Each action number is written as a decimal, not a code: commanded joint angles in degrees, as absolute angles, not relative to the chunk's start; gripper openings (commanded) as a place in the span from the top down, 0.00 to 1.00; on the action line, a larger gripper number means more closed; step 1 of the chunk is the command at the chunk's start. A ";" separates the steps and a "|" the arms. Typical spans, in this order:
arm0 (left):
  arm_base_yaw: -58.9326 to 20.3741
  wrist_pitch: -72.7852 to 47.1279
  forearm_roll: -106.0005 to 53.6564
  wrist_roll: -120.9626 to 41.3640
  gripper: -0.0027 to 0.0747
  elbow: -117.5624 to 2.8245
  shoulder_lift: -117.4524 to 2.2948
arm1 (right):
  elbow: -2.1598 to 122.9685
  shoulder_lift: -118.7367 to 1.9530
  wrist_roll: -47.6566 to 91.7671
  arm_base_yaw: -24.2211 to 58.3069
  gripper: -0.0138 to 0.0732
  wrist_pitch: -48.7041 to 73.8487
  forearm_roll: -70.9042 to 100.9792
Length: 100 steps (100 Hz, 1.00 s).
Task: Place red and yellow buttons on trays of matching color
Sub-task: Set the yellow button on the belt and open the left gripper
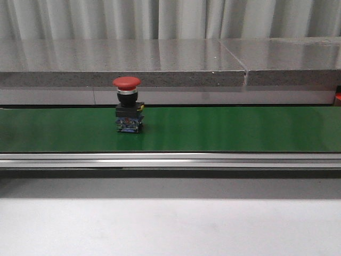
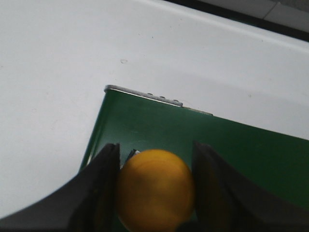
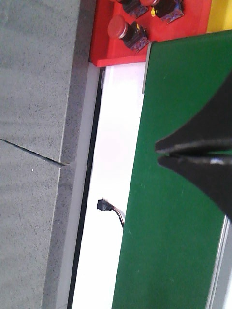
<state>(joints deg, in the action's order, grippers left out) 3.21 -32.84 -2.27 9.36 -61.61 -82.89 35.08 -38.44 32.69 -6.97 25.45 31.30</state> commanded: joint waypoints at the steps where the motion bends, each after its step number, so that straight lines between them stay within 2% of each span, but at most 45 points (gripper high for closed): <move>1: 1.82 -27.88 -3.09 9.39 0.99 -61.85 -80.82 | 36.91 -37.94 33.07 -6.89 0.92 22.52 32.46; 39: 1.41 -25.41 -3.62 9.39 0.99 -59.64 -83.43 | 36.91 -37.94 33.07 -6.89 0.92 22.72 32.46; 46: 1.41 -25.65 -3.62 9.39 0.95 -59.64 -83.43 | 36.91 -37.94 33.07 -6.89 0.92 22.72 32.46; 55: 1.41 -25.96 -3.62 9.39 0.82 -59.64 -83.43 | 36.91 -37.94 33.07 -6.89 0.92 22.72 32.46; 72: 1.41 -26.64 -3.62 9.39 0.39 -59.64 -83.43 | 36.91 -37.94 33.07 -6.89 0.92 22.72 32.46; 79: 1.41 -26.64 -3.62 9.39 0.26 -59.64 -83.43 | 36.91 -37.94 33.07 -6.89 0.92 22.72 32.46; 84: 1.41 -26.64 -3.62 9.39 0.22 -59.64 -83.43 | 36.91 -37.94 33.07 -6.89 0.92 22.72 32.46; 100: 1.41 -26.73 -3.62 7.94 0.22 -59.64 -82.76 | 36.91 -37.94 33.07 -6.89 0.92 22.72 32.46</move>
<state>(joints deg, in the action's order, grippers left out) 1.76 -29.13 -3.16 8.47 -58.20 -85.32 35.08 -38.41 32.69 -6.97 25.98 31.30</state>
